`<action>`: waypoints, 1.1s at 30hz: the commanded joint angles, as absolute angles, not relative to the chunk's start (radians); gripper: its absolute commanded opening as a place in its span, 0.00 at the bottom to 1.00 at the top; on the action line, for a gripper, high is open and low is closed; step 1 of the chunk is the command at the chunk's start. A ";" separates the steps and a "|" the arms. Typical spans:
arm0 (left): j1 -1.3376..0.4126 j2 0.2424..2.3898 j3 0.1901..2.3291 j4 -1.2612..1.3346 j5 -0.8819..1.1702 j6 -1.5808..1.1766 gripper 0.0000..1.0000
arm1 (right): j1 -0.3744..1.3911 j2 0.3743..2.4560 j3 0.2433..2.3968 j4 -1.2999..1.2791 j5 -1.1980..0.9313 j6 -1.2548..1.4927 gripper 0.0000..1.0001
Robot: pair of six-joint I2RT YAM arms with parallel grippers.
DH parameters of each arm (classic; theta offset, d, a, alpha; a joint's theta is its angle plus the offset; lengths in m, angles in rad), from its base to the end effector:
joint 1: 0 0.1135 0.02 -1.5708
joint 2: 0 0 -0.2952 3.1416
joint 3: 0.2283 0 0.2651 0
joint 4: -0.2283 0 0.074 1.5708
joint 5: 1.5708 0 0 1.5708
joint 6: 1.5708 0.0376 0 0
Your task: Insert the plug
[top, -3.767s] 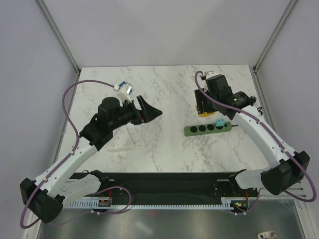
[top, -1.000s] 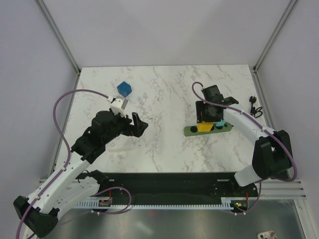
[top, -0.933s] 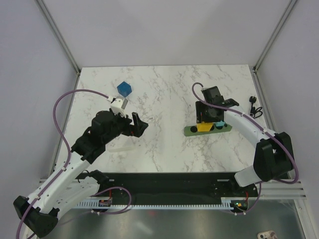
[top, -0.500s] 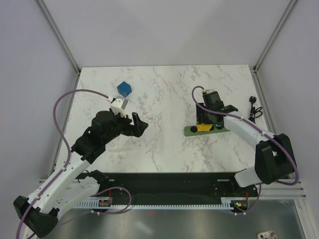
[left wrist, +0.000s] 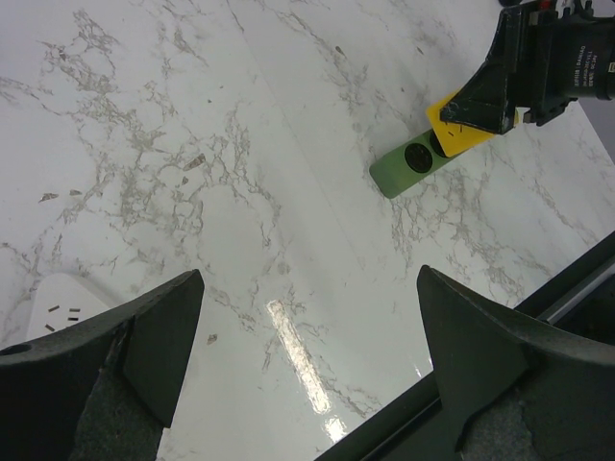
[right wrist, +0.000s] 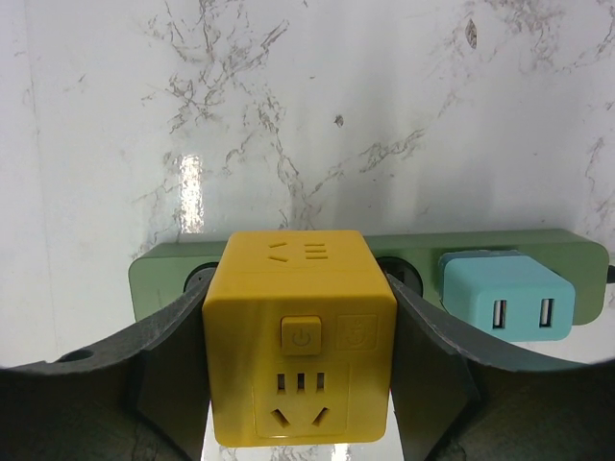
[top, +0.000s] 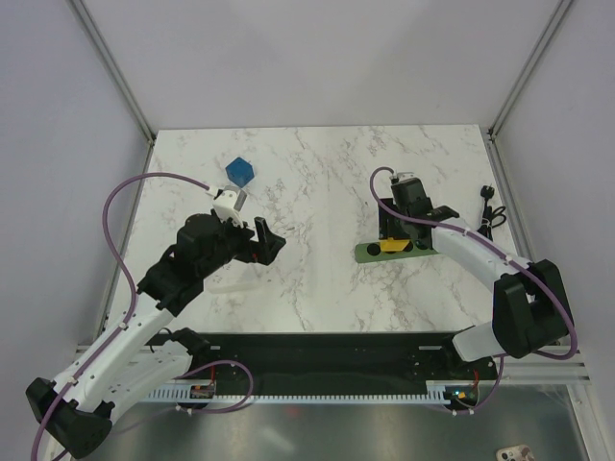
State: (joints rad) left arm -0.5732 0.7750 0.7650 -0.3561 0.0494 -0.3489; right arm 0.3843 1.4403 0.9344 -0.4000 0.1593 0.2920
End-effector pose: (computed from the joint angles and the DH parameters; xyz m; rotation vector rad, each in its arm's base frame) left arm 0.1436 -0.0949 0.3375 0.2568 1.9774 -0.6540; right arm 0.2851 0.1089 0.2461 -0.0458 2.4627 0.0966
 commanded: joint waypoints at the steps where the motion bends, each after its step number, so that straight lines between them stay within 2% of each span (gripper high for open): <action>1: -0.571 0.765 0.765 -0.310 0.029 -0.304 0.99 | 0.387 1.420 0.979 -0.469 0.172 0.272 0.00; 10: -0.569 0.735 0.756 -0.302 0.035 -0.285 1.00 | 0.387 1.437 1.068 -0.557 0.155 0.244 0.00; 33: -0.569 0.738 0.758 -0.302 0.048 -0.279 1.00 | 0.387 1.462 0.939 -0.445 0.124 0.239 0.00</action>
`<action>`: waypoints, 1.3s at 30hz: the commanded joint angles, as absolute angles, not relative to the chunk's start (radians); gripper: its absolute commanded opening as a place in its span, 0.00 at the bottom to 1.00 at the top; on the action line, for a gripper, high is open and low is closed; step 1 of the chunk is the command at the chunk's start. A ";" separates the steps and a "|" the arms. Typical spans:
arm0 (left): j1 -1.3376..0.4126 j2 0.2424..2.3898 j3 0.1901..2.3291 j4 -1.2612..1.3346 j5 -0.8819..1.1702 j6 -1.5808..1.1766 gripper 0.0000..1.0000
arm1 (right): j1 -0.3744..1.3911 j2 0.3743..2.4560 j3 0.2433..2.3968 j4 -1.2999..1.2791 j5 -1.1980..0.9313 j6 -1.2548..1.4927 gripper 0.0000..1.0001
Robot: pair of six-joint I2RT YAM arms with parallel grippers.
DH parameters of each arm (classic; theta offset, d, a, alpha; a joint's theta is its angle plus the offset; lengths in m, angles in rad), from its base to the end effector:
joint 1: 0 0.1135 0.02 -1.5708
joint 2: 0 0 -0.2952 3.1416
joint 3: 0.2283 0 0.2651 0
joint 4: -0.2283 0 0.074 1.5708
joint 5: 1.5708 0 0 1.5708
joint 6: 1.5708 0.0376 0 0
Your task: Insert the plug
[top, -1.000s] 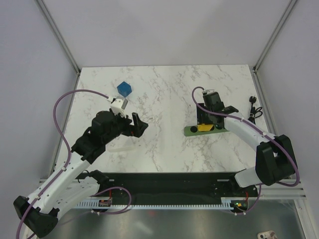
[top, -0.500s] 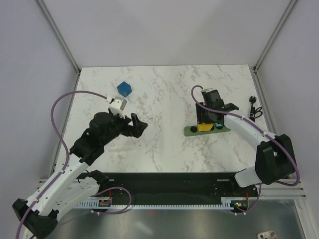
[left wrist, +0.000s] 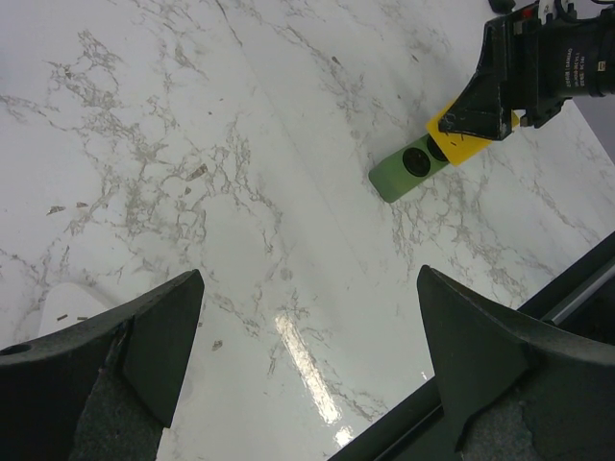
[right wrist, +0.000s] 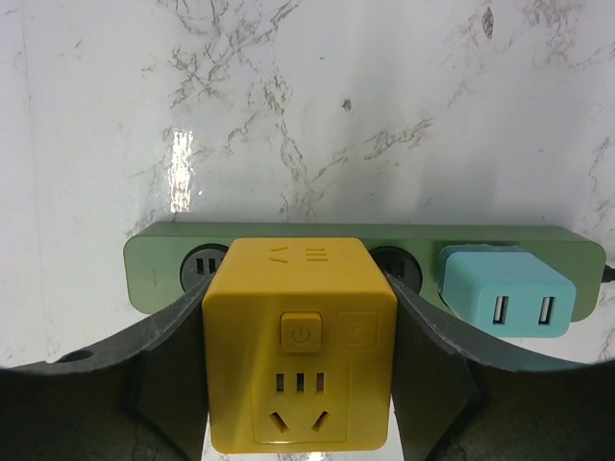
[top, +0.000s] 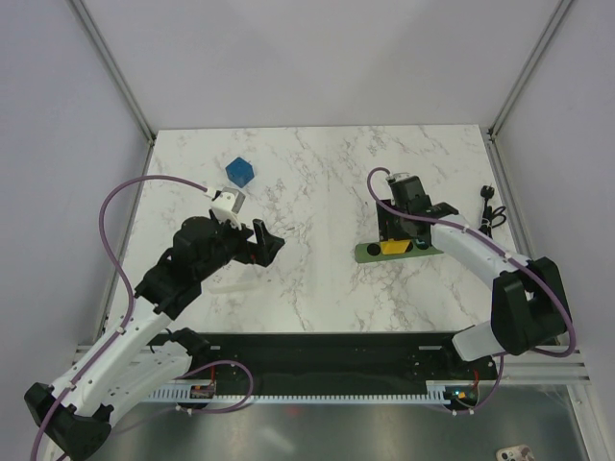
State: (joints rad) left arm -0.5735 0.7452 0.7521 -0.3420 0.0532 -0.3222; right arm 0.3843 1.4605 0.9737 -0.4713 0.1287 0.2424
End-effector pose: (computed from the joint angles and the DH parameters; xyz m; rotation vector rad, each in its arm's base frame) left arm 0.1385 -0.0918 0.3388 0.2824 1.9398 -0.6501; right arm 0.2872 0.1109 0.2481 -0.1273 2.5164 0.0912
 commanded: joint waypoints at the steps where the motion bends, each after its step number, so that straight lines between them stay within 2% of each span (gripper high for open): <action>1: -0.571 0.738 0.755 -0.301 0.048 -0.279 1.00 | 0.388 1.459 0.933 -0.439 0.124 0.242 0.00; 15: -0.571 0.749 0.753 -0.299 0.077 -0.288 1.00 | 0.387 1.295 0.819 -0.314 0.189 0.242 0.00; 23: -0.571 0.764 0.756 -0.290 0.089 -0.296 1.00 | 0.387 1.290 0.781 -0.293 0.186 0.302 0.00; 39: -0.571 0.749 0.750 -0.290 0.078 -0.291 1.00 | 0.387 1.350 0.900 -0.319 0.166 0.301 0.00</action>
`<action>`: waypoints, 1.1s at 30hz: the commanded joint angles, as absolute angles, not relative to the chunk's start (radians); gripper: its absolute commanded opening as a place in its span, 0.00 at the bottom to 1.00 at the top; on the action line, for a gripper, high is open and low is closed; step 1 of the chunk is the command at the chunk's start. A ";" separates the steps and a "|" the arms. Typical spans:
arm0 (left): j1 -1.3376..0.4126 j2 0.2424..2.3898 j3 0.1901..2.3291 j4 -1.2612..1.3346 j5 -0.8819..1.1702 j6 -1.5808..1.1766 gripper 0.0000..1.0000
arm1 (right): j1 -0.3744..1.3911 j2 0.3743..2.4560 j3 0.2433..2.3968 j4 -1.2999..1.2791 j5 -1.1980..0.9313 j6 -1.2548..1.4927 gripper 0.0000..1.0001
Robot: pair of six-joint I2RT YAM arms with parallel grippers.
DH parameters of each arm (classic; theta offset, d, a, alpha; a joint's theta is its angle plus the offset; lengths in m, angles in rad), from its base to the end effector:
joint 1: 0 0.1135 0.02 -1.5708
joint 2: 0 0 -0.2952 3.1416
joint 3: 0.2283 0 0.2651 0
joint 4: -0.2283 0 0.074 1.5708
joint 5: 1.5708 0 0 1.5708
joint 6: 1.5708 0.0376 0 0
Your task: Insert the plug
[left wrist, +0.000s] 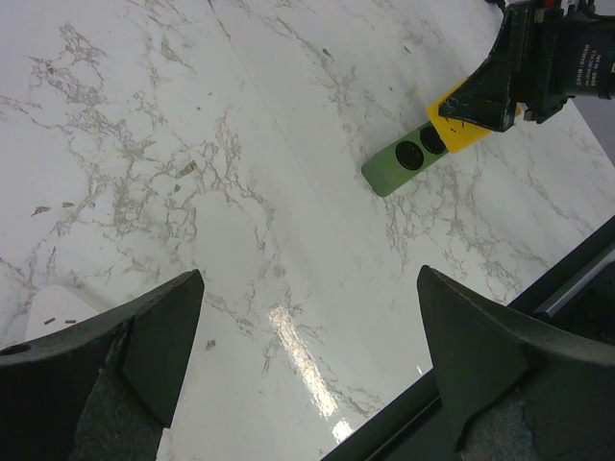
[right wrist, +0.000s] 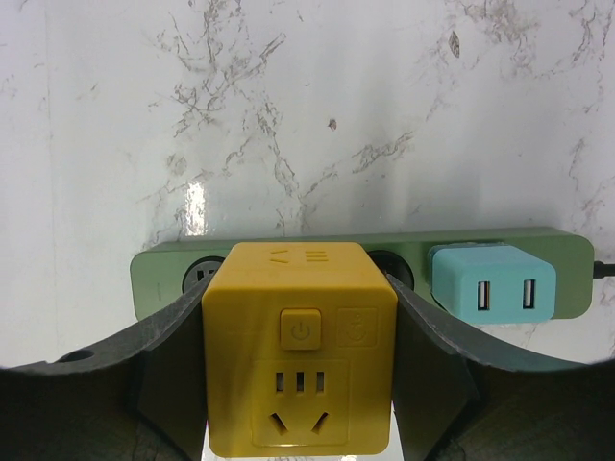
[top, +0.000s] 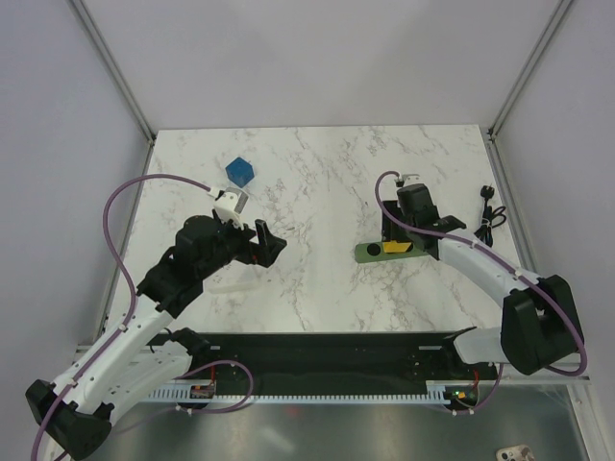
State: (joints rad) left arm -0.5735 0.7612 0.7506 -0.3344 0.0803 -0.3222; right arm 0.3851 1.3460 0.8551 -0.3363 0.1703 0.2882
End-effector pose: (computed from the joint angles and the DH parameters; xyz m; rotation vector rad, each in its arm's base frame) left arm 0.1412 -0.0948 0.3367 0.3026 1.9507 -0.6724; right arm 0.2669 0.1013 0.2507 -0.0362 2.3852 0.1150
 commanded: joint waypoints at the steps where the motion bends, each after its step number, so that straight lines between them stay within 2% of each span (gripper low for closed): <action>1: -0.571 0.750 0.750 -0.290 0.078 -0.291 1.00 | 0.387 1.351 0.899 -0.319 0.166 0.302 0.00; 17: -0.571 0.742 0.742 -0.290 0.086 -0.298 1.00 | 0.387 1.358 0.821 -0.290 0.143 0.316 0.00; 33: -0.571 0.736 0.739 -0.291 0.086 -0.295 1.00 | 0.423 1.322 0.765 -0.282 0.288 0.325 0.00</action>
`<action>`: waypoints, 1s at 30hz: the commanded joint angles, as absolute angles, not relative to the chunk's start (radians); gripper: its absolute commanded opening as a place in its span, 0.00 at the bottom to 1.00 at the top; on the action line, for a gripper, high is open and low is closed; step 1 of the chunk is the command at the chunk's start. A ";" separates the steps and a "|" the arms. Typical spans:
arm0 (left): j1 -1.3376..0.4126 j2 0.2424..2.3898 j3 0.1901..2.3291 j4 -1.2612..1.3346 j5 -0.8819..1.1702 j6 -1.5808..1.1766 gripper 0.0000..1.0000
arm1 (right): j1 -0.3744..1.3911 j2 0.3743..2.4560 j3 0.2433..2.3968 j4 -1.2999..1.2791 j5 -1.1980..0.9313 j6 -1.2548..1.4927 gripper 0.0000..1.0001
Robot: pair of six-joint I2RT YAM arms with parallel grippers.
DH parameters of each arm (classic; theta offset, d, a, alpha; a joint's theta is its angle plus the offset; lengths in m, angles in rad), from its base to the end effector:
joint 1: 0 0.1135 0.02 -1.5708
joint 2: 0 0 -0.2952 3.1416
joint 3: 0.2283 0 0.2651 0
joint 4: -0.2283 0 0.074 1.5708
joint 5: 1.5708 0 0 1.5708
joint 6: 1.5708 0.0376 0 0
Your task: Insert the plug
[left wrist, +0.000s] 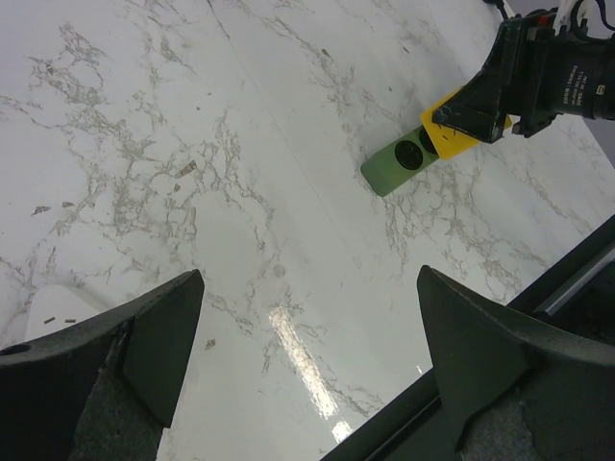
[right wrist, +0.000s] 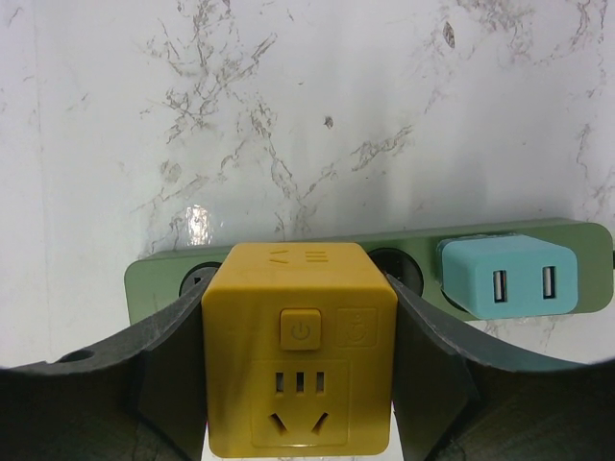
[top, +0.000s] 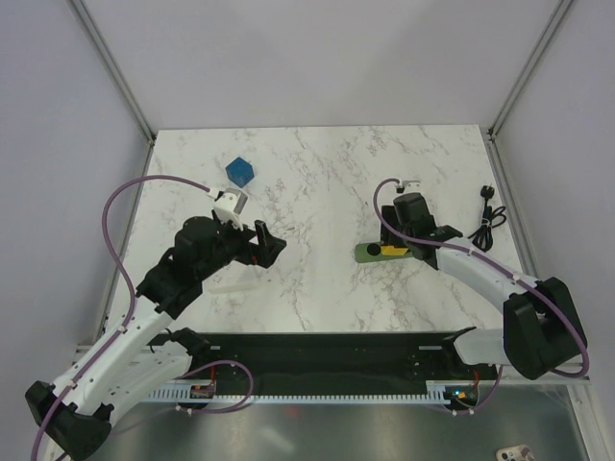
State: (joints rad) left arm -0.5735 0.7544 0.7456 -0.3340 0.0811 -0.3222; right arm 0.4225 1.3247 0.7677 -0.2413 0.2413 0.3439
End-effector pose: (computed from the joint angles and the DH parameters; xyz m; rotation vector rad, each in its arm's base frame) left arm 0.1400 -0.0941 0.3359 0.3030 1.9485 -0.6738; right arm 0.2555 0.1050 0.2351 0.0234 2.3415 0.0926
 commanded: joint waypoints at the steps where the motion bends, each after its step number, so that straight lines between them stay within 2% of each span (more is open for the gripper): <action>1: -0.571 0.733 0.739 -0.291 0.084 -0.293 1.00 | 0.425 1.327 0.775 -0.293 0.282 0.322 0.00; 10: -0.571 0.727 0.738 -0.295 0.078 -0.293 1.00 | 0.425 1.414 0.836 -0.359 0.219 0.279 0.00; 17: -0.571 0.739 0.746 -0.293 0.086 -0.291 1.00 | 0.439 1.385 0.712 -0.207 0.216 0.376 0.00; 30: -0.571 0.738 0.750 -0.275 0.107 -0.302 1.00 | 0.574 1.296 0.569 -0.121 0.410 0.555 0.00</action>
